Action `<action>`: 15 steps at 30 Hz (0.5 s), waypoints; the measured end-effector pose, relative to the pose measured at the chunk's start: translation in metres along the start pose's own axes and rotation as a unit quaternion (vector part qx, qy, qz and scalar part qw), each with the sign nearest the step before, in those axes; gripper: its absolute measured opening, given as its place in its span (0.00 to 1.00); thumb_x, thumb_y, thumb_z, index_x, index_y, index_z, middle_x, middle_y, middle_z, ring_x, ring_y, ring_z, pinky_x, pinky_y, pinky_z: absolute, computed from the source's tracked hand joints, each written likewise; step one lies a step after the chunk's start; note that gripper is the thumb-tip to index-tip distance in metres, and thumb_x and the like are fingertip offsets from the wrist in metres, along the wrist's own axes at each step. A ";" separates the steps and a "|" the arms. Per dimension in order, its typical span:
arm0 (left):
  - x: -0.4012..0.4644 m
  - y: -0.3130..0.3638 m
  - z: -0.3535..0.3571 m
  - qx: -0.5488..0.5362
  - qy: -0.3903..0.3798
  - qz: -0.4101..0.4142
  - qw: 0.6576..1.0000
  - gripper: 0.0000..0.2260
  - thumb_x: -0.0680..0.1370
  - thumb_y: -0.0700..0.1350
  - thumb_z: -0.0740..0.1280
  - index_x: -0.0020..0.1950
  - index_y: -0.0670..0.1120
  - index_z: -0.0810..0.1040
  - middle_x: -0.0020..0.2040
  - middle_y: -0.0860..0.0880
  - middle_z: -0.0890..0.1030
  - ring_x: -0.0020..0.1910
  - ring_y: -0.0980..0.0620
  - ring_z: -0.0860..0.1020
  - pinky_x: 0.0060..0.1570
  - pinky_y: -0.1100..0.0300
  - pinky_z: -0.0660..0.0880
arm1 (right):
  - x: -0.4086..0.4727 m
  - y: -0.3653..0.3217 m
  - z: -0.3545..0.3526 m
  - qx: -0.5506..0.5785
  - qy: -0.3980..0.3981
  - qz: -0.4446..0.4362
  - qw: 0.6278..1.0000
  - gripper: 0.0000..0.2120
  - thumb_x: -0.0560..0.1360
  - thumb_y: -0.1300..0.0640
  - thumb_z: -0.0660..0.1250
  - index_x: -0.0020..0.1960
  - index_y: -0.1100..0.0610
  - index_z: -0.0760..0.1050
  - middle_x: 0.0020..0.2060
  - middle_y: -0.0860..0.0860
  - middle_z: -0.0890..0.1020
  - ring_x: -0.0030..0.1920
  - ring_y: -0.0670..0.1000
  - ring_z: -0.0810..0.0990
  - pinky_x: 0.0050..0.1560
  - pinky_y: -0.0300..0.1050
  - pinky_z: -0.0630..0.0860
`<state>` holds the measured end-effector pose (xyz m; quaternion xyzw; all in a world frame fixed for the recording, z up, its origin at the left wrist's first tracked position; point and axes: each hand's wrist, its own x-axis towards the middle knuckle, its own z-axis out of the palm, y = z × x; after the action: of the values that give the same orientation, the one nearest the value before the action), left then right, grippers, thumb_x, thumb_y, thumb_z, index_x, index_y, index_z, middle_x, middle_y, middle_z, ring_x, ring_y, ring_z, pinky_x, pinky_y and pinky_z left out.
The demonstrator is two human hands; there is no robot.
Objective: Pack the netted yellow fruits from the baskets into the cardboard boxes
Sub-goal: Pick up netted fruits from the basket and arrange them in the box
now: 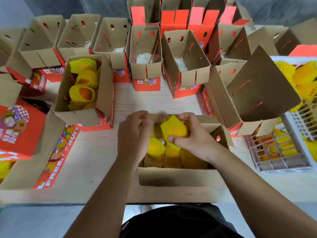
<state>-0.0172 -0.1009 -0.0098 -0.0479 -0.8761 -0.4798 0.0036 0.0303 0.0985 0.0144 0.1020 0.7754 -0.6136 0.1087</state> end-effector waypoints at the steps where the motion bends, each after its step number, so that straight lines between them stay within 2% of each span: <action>1: 0.004 -0.011 -0.002 0.090 0.003 0.050 0.995 0.11 0.82 0.49 0.65 0.64 0.52 0.78 0.61 0.53 0.82 0.61 0.53 0.78 0.64 0.55 0.74 | 0.001 0.002 -0.003 -0.081 -0.040 -0.011 0.996 0.28 0.72 0.60 0.79 0.64 0.53 0.67 0.57 0.52 0.76 0.54 0.47 0.76 0.53 0.42 0.75; 2: 0.004 -0.021 -0.002 0.119 -0.028 0.058 0.991 0.12 0.83 0.44 0.66 0.66 0.51 0.77 0.64 0.51 0.80 0.64 0.51 0.76 0.67 0.52 0.73 | 0.003 0.005 -0.002 -0.174 -0.092 -0.020 0.980 0.29 0.71 0.57 0.80 0.64 0.52 0.66 0.57 0.52 0.74 0.56 0.48 0.74 0.54 0.41 0.72; 4: -0.002 -0.034 0.007 0.090 -0.085 0.022 0.992 0.17 0.83 0.38 0.65 0.71 0.48 0.73 0.70 0.48 0.75 0.69 0.50 0.73 0.72 0.52 0.70 | 0.011 0.013 0.012 -0.353 -0.193 -0.034 0.915 0.29 0.71 0.54 0.79 0.66 0.50 0.69 0.60 0.49 0.68 0.58 0.49 0.71 0.59 0.39 0.70; 5: -0.007 -0.037 0.011 0.074 -0.083 0.014 0.994 0.18 0.83 0.36 0.63 0.73 0.47 0.72 0.71 0.48 0.74 0.70 0.51 0.72 0.74 0.55 0.69 | 0.015 0.016 0.023 -0.412 -0.236 -0.032 0.879 0.27 0.72 0.55 0.77 0.67 0.50 0.71 0.61 0.49 0.66 0.58 0.51 0.72 0.61 0.41 0.71; 6: -0.010 -0.040 0.014 0.071 -0.066 0.012 0.995 0.19 0.83 0.34 0.63 0.74 0.47 0.72 0.71 0.47 0.74 0.70 0.51 0.72 0.73 0.58 0.69 | 0.020 0.021 0.037 -0.437 -0.266 -0.021 0.859 0.22 0.73 0.56 0.75 0.66 0.51 0.74 0.60 0.50 0.67 0.57 0.53 0.74 0.60 0.43 0.72; 7: -0.013 -0.041 0.015 0.083 -0.048 0.015 0.995 0.20 0.83 0.33 0.63 0.74 0.46 0.72 0.71 0.47 0.75 0.69 0.51 0.73 0.72 0.62 0.69 | 0.024 0.027 0.050 -0.438 -0.286 0.012 0.852 0.16 0.75 0.57 0.73 0.61 0.50 0.78 0.56 0.50 0.71 0.54 0.53 0.76 0.56 0.44 0.74; 8: -0.015 -0.042 0.016 0.098 -0.032 0.021 0.994 0.21 0.83 0.33 0.63 0.74 0.46 0.72 0.70 0.47 0.75 0.67 0.51 0.75 0.69 0.65 0.69 | 0.026 0.031 0.060 -0.429 -0.290 0.037 0.855 0.08 0.75 0.58 0.70 0.52 0.49 0.81 0.48 0.49 0.76 0.47 0.53 0.78 0.48 0.43 0.75; 9: -0.017 -0.042 0.016 0.105 -0.022 0.029 0.994 0.21 0.82 0.32 0.64 0.74 0.46 0.73 0.69 0.46 0.76 0.65 0.50 0.76 0.66 0.66 0.69 | 0.027 0.036 0.068 -0.411 -0.292 0.046 0.862 0.07 0.75 0.57 0.68 0.41 0.49 0.82 0.38 0.49 0.78 0.39 0.51 0.78 0.39 0.40 0.73; 10: -0.019 -0.043 0.015 0.105 -0.016 0.040 0.994 0.21 0.82 0.32 0.64 0.74 0.46 0.74 0.68 0.46 0.77 0.64 0.48 0.77 0.65 0.63 0.72 | 0.030 0.042 0.074 -0.455 -0.280 0.013 0.845 0.10 0.74 0.55 0.66 0.34 0.49 0.79 0.31 0.49 0.78 0.33 0.51 0.77 0.35 0.37 0.71; 11: -0.021 -0.043 0.015 0.107 -0.013 0.050 0.993 0.21 0.81 0.32 0.64 0.73 0.45 0.74 0.68 0.46 0.78 0.63 0.47 0.78 0.65 0.58 0.75 | 0.035 0.053 0.077 -0.465 -0.280 0.015 0.840 0.10 0.74 0.53 0.65 0.34 0.50 0.78 0.31 0.50 0.79 0.33 0.52 0.76 0.37 0.37 0.70; 13: -0.020 -0.042 0.016 0.120 -0.015 0.054 0.991 0.22 0.81 0.32 0.64 0.74 0.45 0.74 0.69 0.47 0.77 0.62 0.45 0.78 0.62 0.49 0.77 | 0.038 0.058 0.076 -0.466 -0.258 0.048 0.845 0.10 0.71 0.47 0.65 0.35 0.51 0.76 0.36 0.51 0.80 0.40 0.54 0.77 0.44 0.43 0.70; 15: -0.016 -0.040 0.017 0.136 -0.023 0.049 0.989 0.23 0.80 0.32 0.65 0.74 0.45 0.73 0.70 0.46 0.77 0.62 0.44 0.77 0.60 0.46 0.78 | 0.039 0.056 0.066 -0.444 -0.266 0.061 0.853 0.05 0.74 0.52 0.67 0.41 0.51 0.79 0.42 0.52 0.81 0.47 0.56 0.79 0.44 0.44 0.73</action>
<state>-0.0037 -0.1090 -0.0533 -0.1005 -0.9297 -0.3540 0.0133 0.0119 0.0477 -0.0643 -0.0775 0.8990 -0.1997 0.3819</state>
